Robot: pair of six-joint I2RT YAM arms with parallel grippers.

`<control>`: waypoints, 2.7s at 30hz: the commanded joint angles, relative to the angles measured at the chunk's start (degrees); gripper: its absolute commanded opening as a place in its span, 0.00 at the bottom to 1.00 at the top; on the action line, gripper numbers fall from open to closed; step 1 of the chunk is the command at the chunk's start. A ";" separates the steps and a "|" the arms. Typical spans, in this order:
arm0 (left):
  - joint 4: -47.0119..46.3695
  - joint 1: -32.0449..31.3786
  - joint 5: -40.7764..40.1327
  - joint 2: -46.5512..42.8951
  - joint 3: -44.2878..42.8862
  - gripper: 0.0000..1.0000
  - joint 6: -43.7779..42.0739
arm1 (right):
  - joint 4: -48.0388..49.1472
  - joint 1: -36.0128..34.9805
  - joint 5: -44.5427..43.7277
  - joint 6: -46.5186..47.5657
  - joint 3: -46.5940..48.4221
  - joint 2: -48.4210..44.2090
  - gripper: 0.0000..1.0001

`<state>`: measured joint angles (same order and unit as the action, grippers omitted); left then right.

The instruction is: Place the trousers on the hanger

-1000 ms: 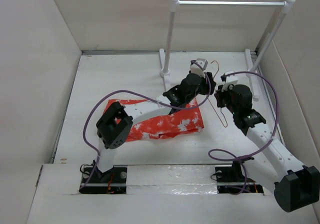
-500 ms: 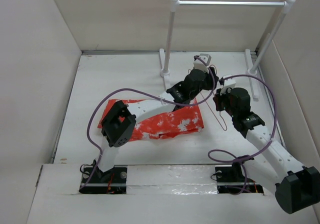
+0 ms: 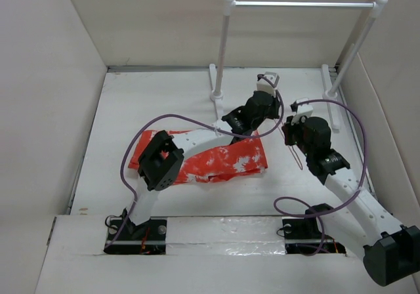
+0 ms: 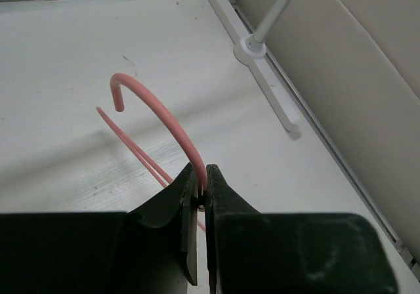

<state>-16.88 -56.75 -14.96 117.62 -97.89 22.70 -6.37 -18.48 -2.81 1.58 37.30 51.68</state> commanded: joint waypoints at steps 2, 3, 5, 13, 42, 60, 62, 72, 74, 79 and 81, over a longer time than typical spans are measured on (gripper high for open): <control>-2.10 0.24 -0.51 -2.04 -0.20 0.00 1.38 | 1.72 -0.59 -1.49 -0.44 0.41 -0.97 0.00; -2.45 0.24 -0.16 -2.74 0.76 0.00 1.56 | 1.45 -1.11 -1.58 -0.36 0.58 -1.14 0.04; -4.81 0.24 0.45 -3.89 2.69 0.00 2.35 | 0.14 -1.12 -1.76 -0.35 0.67 -1.75 0.16; -19.92 1.29 1.87 -11.71 22.55 0.00 11.40 | -5.76 -1.12 2.36 0.70 0.06 -8.43 0.66; -37.25 -9.52 -29.78 -9.34 43.74 0.00 15.80 | 26.84 1.17 21.88 -9.05 -11.72 19.41 0.42; -38.84 -7.94 -26.00 -7.58 46.38 0.00 17.38 | 34.85 0.11 18.98 -10.73 -12.60 30.32 0.63; -38.84 -7.94 -26.08 -7.58 46.47 0.00 17.29 | 35.64 0.64 20.99 -10.90 -12.51 31.55 0.60; -40.68 -6.09 -25.47 -8.63 49.36 0.00 16.59 | 41.88 5.38 27.94 -13.98 -16.29 28.85 0.00; -41.82 -6.09 -25.73 -9.78 50.25 0.00 15.45 | 40.13 7.57 27.33 -14.42 -17.61 25.24 0.00; -43.49 -6.09 -26.79 -13.11 52.35 0.00 10.27 | 26.98 12.14 22.94 -12.14 -18.40 8.75 0.00; -44.02 -6.09 -26.35 -13.91 53.06 0.00 9.30 | 23.61 15.03 19.78 -11.96 -18.67 4.24 0.00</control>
<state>-60.97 -63.26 -40.21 107.02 -46.57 37.19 21.17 -7.03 22.59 -11.68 18.52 61.95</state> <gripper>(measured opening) 0.036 0.036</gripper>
